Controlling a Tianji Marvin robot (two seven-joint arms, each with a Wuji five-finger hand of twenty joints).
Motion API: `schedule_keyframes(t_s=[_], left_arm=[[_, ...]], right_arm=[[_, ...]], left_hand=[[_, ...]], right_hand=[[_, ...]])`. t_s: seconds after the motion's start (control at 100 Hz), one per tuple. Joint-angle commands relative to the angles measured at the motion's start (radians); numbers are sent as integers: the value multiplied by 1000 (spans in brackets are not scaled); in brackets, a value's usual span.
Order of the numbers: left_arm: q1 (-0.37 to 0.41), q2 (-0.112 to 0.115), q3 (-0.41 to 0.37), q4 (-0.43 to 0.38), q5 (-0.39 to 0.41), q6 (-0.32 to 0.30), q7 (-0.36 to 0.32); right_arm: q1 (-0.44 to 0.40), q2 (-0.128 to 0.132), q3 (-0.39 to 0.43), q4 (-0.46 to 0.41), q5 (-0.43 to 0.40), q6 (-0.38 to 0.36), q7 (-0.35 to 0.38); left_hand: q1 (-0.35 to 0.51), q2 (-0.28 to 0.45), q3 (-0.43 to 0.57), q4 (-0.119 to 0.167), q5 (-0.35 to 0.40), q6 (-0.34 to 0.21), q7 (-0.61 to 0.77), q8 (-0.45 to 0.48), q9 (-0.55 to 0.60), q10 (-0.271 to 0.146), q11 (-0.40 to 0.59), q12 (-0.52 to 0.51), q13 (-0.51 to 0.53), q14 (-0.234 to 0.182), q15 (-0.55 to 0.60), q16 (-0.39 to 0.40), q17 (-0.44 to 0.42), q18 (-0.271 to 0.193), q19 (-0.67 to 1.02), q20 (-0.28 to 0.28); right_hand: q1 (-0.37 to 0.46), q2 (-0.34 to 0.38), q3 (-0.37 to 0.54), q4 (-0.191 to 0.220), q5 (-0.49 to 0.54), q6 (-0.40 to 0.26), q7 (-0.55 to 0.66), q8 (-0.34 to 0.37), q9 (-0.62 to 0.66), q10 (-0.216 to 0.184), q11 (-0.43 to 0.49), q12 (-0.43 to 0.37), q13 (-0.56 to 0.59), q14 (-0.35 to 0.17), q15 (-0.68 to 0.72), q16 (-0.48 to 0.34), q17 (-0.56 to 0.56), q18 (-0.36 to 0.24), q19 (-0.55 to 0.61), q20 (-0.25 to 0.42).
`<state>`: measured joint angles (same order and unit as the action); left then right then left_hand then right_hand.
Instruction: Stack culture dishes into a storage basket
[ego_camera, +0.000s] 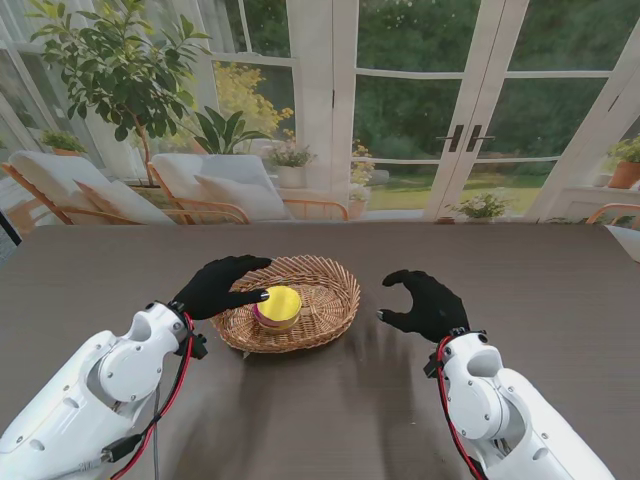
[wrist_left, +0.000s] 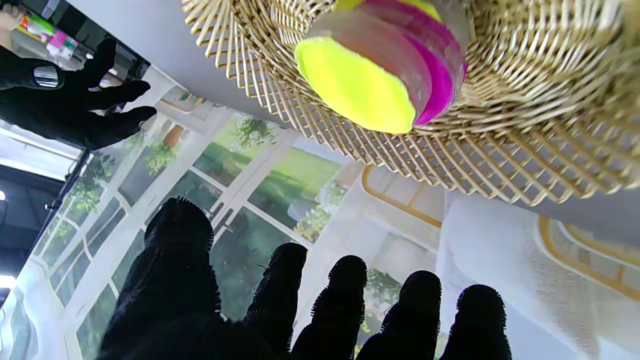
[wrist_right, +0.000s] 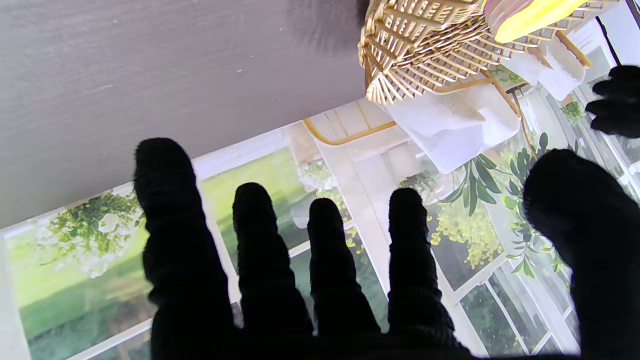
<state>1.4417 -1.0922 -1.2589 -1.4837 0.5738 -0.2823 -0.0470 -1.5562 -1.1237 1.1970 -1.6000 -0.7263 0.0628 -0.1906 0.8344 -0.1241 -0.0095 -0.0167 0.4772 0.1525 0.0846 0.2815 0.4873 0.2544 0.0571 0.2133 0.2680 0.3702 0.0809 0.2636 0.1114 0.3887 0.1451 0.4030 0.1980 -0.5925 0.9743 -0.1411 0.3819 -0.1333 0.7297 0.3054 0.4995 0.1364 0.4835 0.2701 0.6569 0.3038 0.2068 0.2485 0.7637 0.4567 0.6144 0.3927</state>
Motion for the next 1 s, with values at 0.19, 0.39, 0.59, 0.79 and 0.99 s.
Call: schedule_keyframes(t_s=[0.19,0.39,0.59,0.79,0.99], left_arm=[[153,-6,-63,-103,-32,13,32],[220,-19,-93,-140,-41,7,92],[249,-27,-107,-143,-77,-19,116],[252,-35,-100,-109,-111,-30,140],[252,-41,-96,-97,-123,-41,163]], right_arm=[[-19,-7,12,-20,14,-10,0],[-28,-8,22,-29,23,-16,0],[-29,-10,25,-34,39,-7,4],[-29,-10,23,-24,44,-8,5],[-37,-6,30,-17,50,-34,21]], left_hand=[[19,-21,6,9,14,16,2,9,15,6,-3,18,25,7,2,12,-5,16,7,18],[18,-26,5,9,4,17,-2,10,-1,5,-9,17,8,6,-8,10,-12,12,3,20],[19,-26,6,9,1,17,-4,11,-13,5,-13,15,-3,4,-14,7,-23,11,-3,21],[25,-33,8,9,4,20,-3,11,-20,1,-15,11,-7,3,-17,6,-28,11,-8,20],[29,-38,9,9,6,22,-3,11,-20,5,-14,9,-5,4,-16,5,-23,14,-9,19]], right_hand=[[-3,19,43,1,-29,7,22,-8,-4,14,14,12,-28,-7,-5,-1,-473,-23,-6,34],[-5,16,45,-1,-31,7,23,-11,-5,12,14,12,-29,-5,-5,-2,-474,-25,-6,31],[-3,14,47,-1,-33,9,24,-13,-7,14,13,12,-31,-8,-5,-3,-477,-29,-6,28],[-3,9,51,-1,-33,10,28,-13,-8,14,15,14,-32,-9,-4,-3,-477,-29,-4,27],[-6,10,54,-3,-38,12,33,-14,-13,14,21,16,-33,-10,-2,-4,-467,-42,6,27]])
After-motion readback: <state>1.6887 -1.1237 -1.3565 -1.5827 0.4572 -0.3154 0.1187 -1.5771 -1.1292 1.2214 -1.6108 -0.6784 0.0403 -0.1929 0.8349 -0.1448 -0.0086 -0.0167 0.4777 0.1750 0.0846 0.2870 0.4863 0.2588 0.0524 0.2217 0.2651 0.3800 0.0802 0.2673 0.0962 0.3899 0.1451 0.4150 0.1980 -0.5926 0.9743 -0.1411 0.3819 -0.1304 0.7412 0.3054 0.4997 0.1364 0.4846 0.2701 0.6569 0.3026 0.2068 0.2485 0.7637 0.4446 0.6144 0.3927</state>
